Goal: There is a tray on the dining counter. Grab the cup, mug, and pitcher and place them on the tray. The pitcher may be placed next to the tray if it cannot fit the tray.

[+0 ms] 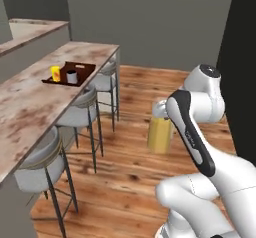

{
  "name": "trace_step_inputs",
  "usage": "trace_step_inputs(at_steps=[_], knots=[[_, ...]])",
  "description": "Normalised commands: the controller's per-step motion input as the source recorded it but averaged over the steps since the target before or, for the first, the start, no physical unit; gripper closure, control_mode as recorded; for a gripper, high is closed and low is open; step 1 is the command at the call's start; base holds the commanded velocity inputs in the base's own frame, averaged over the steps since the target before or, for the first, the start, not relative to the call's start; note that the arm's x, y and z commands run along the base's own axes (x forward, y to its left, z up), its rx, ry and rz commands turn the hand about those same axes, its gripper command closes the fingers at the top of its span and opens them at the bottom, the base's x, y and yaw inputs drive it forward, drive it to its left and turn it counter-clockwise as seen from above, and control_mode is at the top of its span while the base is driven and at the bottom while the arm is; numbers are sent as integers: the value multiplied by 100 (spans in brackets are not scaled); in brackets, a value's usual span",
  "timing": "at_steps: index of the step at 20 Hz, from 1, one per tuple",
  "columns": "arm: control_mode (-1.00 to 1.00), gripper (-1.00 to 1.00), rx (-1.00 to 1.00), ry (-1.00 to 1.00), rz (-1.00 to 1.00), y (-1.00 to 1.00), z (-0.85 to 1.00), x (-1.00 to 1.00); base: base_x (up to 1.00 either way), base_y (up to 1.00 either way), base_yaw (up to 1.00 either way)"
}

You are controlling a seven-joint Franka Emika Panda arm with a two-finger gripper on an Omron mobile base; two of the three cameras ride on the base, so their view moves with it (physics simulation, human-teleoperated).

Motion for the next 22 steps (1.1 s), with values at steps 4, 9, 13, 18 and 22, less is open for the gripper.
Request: trace_step_inputs(at_steps=[4, 9, 13, 18, 22], knots=[[100, 100, 0, 0, 0, 0, 0, 0, 100, -42, 46], [100, 100, 0, 0, 0, 0, 0, 0, 100, -8, 34], [100, 100, 0, 0, 0, 0, 0, 0, 100, -27, 38], [100, 100, 0, 0, 0, 0, 0, 0, 100, -47, 46], [100, 100, 0, 0, 0, 0, 0, 0, 78, -63, 58]])
